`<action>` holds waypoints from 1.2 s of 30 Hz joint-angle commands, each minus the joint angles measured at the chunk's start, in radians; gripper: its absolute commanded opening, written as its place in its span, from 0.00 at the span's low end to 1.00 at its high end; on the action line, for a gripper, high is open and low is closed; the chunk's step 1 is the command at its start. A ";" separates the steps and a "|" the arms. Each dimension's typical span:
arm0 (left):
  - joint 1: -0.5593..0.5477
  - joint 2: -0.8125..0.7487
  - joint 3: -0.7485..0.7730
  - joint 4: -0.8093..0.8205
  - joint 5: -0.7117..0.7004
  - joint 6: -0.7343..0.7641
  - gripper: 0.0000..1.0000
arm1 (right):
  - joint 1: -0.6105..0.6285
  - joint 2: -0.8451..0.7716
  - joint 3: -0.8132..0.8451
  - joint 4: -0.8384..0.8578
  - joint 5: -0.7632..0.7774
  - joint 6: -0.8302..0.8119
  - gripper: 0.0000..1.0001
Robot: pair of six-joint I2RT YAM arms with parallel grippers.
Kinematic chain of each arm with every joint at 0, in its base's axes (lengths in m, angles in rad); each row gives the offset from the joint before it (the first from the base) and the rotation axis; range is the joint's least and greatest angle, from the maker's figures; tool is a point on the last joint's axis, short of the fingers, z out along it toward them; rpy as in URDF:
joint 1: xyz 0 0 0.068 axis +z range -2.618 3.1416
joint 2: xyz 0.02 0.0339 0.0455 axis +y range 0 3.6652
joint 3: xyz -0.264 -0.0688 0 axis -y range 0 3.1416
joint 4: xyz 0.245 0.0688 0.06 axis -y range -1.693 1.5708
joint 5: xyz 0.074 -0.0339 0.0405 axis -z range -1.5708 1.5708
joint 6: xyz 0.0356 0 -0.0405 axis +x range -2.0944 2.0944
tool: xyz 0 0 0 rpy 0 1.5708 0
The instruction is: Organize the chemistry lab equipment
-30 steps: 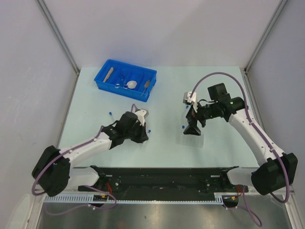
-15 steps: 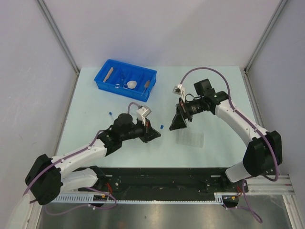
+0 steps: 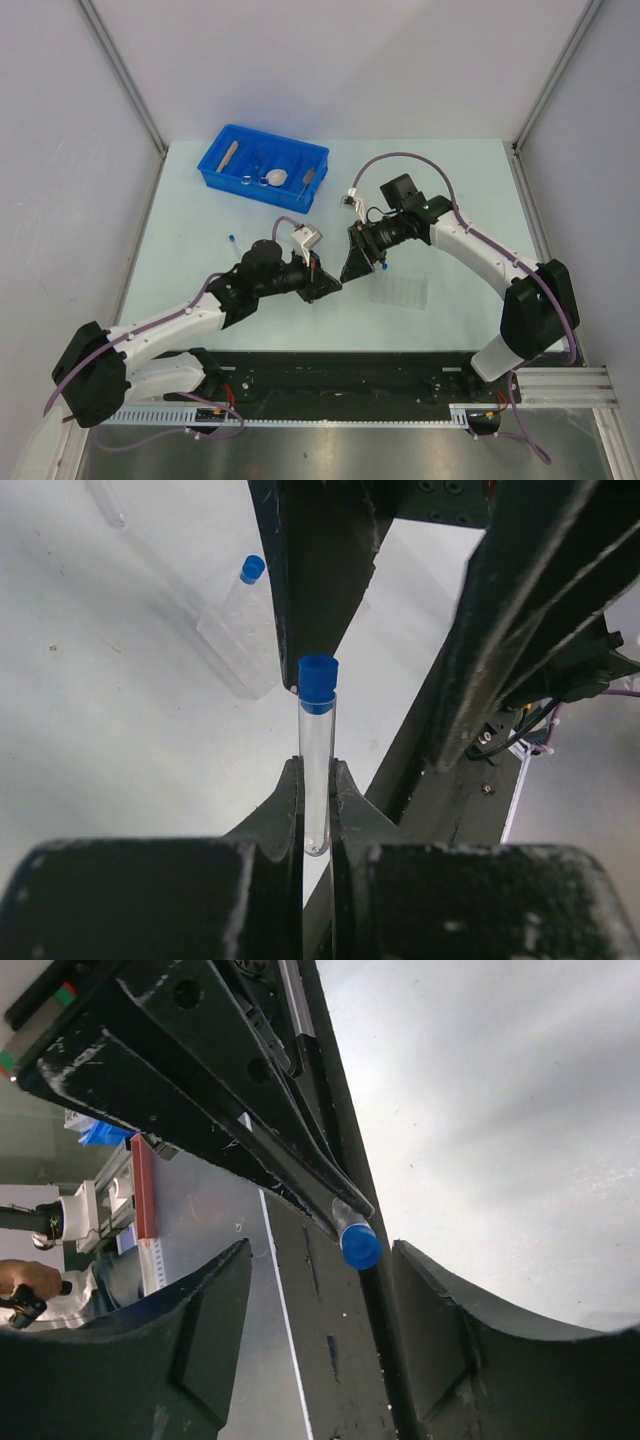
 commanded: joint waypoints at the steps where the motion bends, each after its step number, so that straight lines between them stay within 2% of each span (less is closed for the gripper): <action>1: -0.012 -0.008 0.050 0.025 0.001 -0.015 0.03 | 0.013 0.015 0.038 0.028 0.009 0.020 0.59; 5: -0.015 -0.007 0.056 0.025 0.001 -0.015 0.03 | 0.016 0.021 0.038 0.035 0.009 0.026 0.52; 12: -0.024 -0.001 0.067 0.023 -0.001 -0.014 0.03 | 0.020 0.027 0.038 0.041 -0.002 0.029 0.44; 17: -0.025 -0.002 0.067 0.014 -0.010 -0.010 0.04 | 0.023 0.025 0.038 0.029 -0.012 0.015 0.26; 20: -0.026 -0.008 0.064 0.008 -0.013 -0.009 0.04 | 0.026 0.021 0.038 0.021 -0.008 -0.006 0.18; 24: -0.026 -0.020 0.060 -0.006 -0.028 -0.007 0.09 | 0.025 0.002 0.038 0.009 0.018 -0.044 0.15; 25: -0.026 -0.033 0.059 -0.010 -0.045 -0.006 0.13 | 0.023 -0.002 0.038 0.005 0.032 -0.067 0.15; 27: -0.024 -0.056 0.051 -0.024 -0.061 -0.003 0.27 | 0.022 -0.021 0.038 -0.011 0.046 -0.093 0.14; 28: -0.027 -0.082 0.047 -0.026 -0.071 0.002 0.37 | 0.019 -0.028 0.038 -0.014 0.056 -0.101 0.13; 31: -0.024 -0.140 0.033 -0.043 -0.094 0.017 0.52 | 0.013 -0.057 0.038 -0.029 0.064 -0.135 0.13; 32: -0.024 -0.154 0.030 -0.061 -0.117 0.023 0.61 | 0.011 -0.064 0.038 -0.040 0.069 -0.155 0.13; 34: -0.024 -0.188 0.028 -0.084 -0.145 0.040 0.72 | 0.008 -0.080 0.038 -0.055 0.081 -0.179 0.13; 36: -0.022 -0.215 0.027 -0.127 -0.205 0.057 0.77 | 0.008 -0.100 0.038 -0.090 0.099 -0.243 0.13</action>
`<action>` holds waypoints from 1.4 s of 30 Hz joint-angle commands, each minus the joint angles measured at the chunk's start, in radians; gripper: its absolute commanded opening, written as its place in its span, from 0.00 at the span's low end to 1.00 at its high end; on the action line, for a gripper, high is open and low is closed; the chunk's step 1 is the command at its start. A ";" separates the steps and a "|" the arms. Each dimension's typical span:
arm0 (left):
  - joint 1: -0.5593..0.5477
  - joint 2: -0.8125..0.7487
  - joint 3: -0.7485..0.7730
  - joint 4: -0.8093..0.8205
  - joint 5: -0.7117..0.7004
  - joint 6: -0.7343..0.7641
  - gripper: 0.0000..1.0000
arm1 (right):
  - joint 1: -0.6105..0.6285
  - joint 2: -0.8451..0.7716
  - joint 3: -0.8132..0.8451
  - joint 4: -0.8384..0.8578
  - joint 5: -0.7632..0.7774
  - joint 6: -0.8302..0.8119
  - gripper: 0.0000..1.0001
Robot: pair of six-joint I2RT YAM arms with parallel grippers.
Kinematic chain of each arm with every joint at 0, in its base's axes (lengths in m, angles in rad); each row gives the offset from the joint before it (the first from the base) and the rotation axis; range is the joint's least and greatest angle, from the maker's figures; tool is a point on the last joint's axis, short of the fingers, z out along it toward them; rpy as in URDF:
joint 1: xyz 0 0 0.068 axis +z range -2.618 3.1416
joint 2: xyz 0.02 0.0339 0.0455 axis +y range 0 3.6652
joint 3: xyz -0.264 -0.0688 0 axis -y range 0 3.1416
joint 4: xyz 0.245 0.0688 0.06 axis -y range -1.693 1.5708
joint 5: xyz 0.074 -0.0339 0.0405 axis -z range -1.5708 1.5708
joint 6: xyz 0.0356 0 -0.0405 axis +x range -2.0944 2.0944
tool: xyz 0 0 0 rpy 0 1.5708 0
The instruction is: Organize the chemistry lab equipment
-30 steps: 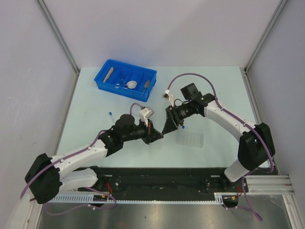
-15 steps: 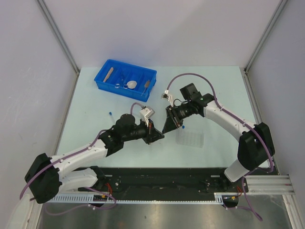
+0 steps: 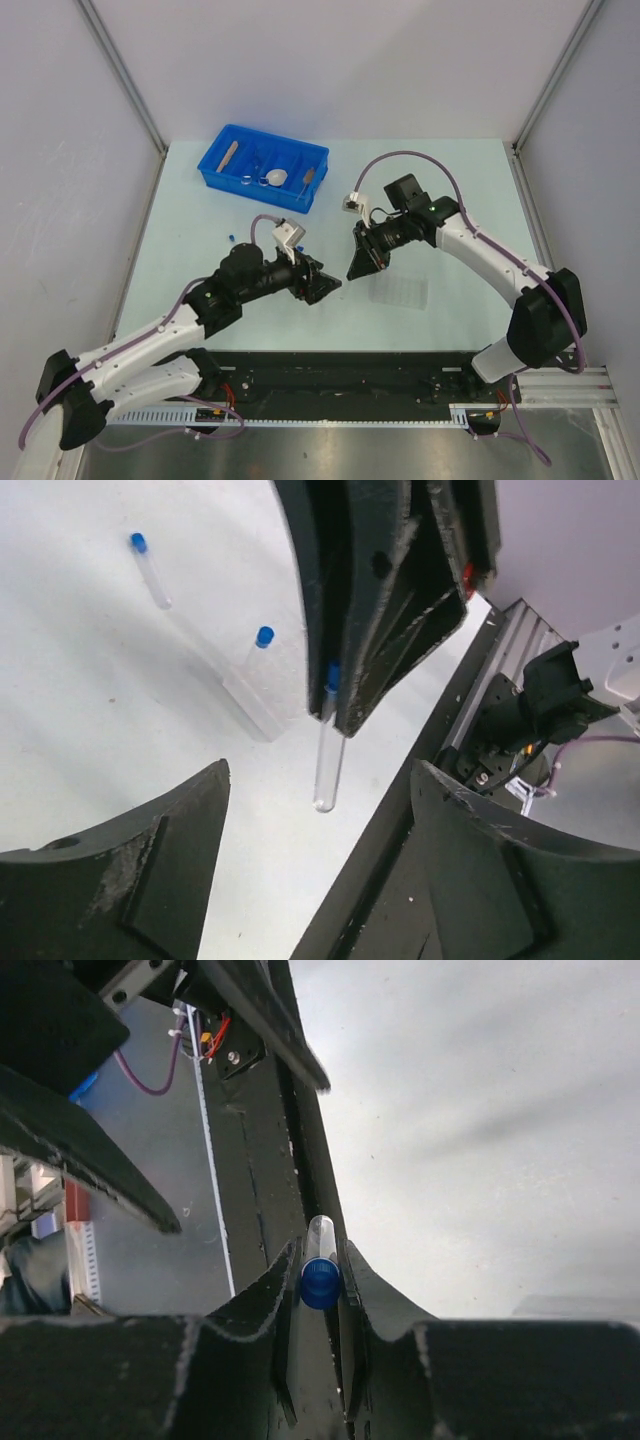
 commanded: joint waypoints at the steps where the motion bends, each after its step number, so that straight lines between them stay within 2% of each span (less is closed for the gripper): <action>1: 0.002 -0.065 0.001 -0.072 -0.124 0.043 0.80 | -0.005 -0.076 0.036 -0.074 0.057 -0.148 0.13; 4: 0.015 -0.086 0.007 -0.162 -0.245 0.043 0.89 | -0.002 -0.113 0.019 -0.115 0.105 -0.235 0.12; 5: 0.026 -0.089 0.008 -0.205 -0.267 0.042 0.89 | -0.002 -0.125 0.013 -0.123 0.125 -0.258 0.12; 12: 0.147 -0.140 -0.021 -0.278 -0.270 0.020 0.90 | -0.017 -0.211 -0.088 -0.086 0.327 -0.343 0.13; 18: 0.167 -0.154 -0.038 -0.281 -0.262 0.016 0.91 | -0.056 -0.227 -0.153 -0.020 0.409 -0.360 0.14; 33: 0.173 -0.151 -0.051 -0.288 -0.264 0.020 0.91 | -0.052 -0.185 -0.235 0.121 0.521 -0.357 0.16; 42: 0.175 -0.154 -0.058 -0.285 -0.262 0.019 0.91 | -0.049 -0.153 -0.259 0.165 0.536 -0.351 0.16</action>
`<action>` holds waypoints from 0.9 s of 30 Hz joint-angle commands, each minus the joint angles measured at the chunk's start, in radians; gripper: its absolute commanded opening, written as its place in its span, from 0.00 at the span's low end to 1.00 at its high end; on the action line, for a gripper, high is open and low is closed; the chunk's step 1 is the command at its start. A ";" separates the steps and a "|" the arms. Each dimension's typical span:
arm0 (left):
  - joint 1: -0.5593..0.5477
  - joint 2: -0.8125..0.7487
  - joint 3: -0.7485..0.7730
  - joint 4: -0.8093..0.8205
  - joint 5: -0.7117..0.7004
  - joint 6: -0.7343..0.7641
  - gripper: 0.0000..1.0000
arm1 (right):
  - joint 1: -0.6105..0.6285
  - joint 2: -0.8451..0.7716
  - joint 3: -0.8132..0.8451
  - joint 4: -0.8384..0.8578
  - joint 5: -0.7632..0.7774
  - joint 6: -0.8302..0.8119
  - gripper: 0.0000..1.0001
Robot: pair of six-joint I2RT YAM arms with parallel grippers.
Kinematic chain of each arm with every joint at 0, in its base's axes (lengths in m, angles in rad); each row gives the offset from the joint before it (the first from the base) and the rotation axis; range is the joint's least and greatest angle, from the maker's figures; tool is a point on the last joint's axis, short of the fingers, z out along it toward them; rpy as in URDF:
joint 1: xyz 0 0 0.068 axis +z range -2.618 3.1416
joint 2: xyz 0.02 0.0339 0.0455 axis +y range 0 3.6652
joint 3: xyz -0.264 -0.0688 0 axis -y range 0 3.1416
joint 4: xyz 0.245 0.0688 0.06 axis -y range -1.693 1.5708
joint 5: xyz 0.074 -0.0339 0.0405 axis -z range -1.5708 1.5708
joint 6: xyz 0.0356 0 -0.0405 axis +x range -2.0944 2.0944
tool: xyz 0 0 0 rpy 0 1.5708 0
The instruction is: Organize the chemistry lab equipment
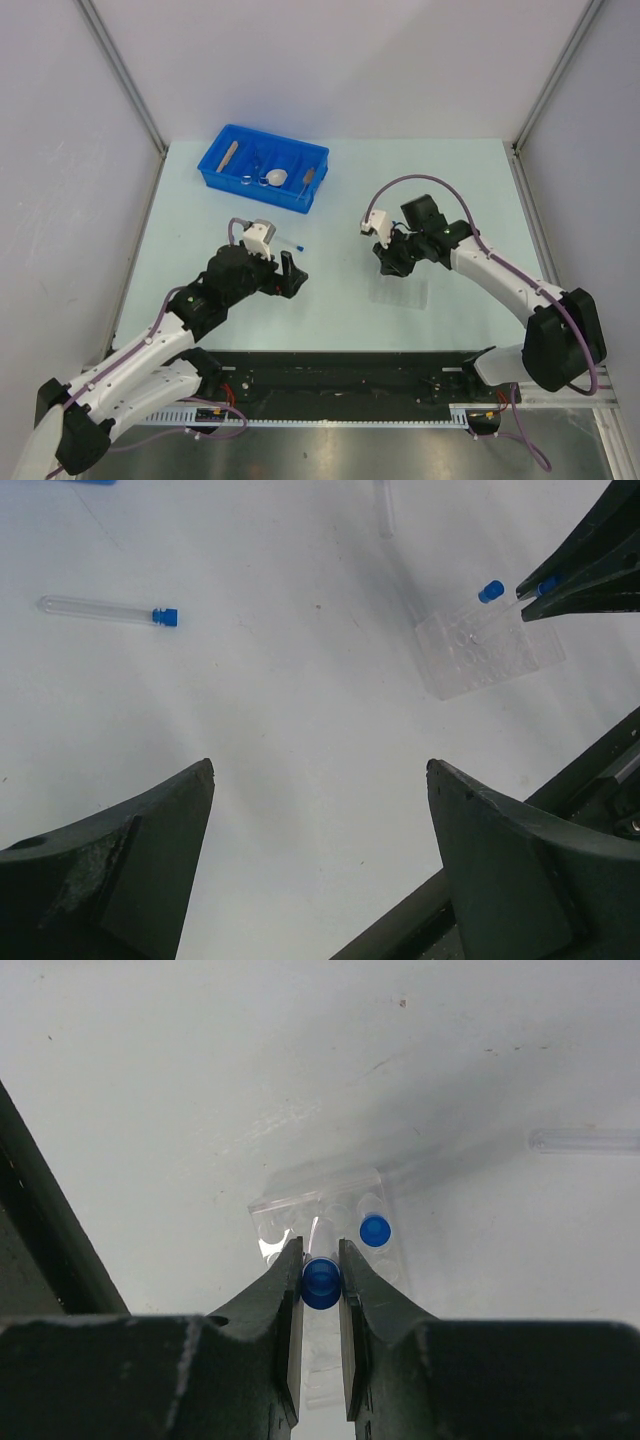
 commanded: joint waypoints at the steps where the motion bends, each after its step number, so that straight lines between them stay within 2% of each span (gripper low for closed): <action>1: 0.009 -0.010 -0.014 0.014 -0.015 0.000 0.91 | 0.004 0.012 -0.010 0.052 0.018 0.000 0.16; 18: 0.014 -0.007 -0.019 0.021 -0.010 0.003 0.91 | 0.004 0.030 -0.057 0.104 0.044 0.006 0.17; 27: 0.014 -0.001 -0.017 0.027 -0.009 0.002 0.91 | 0.001 0.017 -0.088 0.101 0.035 -0.004 0.21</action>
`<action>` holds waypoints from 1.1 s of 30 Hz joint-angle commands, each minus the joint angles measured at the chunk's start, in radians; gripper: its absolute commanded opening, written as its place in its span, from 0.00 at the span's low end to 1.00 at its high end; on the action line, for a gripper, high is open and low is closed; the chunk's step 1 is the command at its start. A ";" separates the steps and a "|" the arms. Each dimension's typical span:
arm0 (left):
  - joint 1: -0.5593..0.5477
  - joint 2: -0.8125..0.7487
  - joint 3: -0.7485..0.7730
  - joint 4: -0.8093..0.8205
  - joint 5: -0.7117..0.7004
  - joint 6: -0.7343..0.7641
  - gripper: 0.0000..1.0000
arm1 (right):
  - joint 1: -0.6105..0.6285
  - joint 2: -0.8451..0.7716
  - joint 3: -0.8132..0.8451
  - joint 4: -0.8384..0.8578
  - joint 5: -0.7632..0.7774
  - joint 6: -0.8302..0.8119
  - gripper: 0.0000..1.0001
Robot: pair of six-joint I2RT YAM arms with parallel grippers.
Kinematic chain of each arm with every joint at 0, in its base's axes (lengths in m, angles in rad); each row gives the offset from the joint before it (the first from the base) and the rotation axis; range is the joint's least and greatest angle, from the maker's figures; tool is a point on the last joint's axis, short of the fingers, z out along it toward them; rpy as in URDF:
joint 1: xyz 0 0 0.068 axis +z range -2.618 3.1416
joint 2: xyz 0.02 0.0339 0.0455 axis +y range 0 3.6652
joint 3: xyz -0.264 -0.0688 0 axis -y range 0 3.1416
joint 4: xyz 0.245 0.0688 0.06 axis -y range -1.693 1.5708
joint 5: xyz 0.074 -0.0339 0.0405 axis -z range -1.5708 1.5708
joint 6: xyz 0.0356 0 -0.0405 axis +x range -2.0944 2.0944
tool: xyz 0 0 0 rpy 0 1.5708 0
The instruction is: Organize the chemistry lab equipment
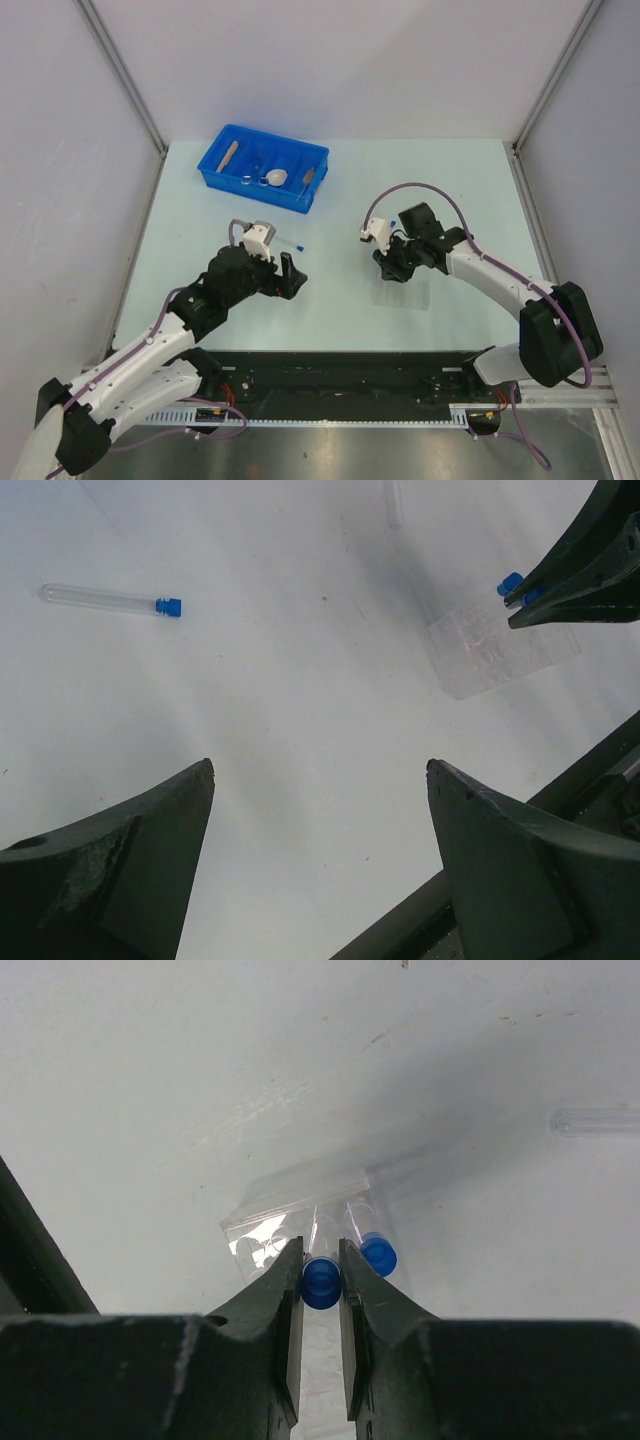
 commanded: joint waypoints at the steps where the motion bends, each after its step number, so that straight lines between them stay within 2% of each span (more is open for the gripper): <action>1: 0.008 -0.001 -0.002 0.025 -0.007 0.001 0.91 | -0.001 -0.016 -0.011 0.015 -0.005 -0.006 0.21; 9: 0.011 0.003 0.001 0.032 0.003 0.001 0.91 | -0.006 -0.045 -0.016 -0.005 -0.021 -0.018 0.31; 11: 0.019 0.012 0.001 0.042 0.026 -0.005 0.98 | -0.013 -0.058 -0.014 -0.015 -0.031 -0.021 0.34; 13: 0.030 0.040 0.003 0.043 0.045 -0.022 1.00 | -0.036 -0.087 -0.014 -0.032 -0.057 -0.033 0.39; 19: 0.131 0.178 0.009 0.069 0.170 -0.126 1.00 | -0.139 -0.169 0.000 -0.115 -0.208 -0.089 0.53; 23: 0.201 0.334 0.023 0.106 0.247 -0.264 1.00 | -0.241 -0.212 0.000 -0.143 -0.295 -0.103 0.63; 26: 0.205 0.461 0.114 0.034 0.191 -0.340 1.00 | -0.286 -0.225 0.000 -0.143 -0.349 -0.087 0.64; 27: 0.203 0.491 0.180 -0.002 0.118 -0.368 1.00 | -0.308 -0.226 0.000 -0.141 -0.372 -0.084 0.64; 30: 0.202 0.609 0.332 -0.221 -0.050 -0.434 1.00 | -0.341 -0.232 -0.005 -0.130 -0.410 -0.070 0.64; 33: 0.200 0.728 0.461 -0.335 -0.118 -0.453 1.00 | -0.363 -0.237 -0.016 -0.113 -0.439 -0.053 0.64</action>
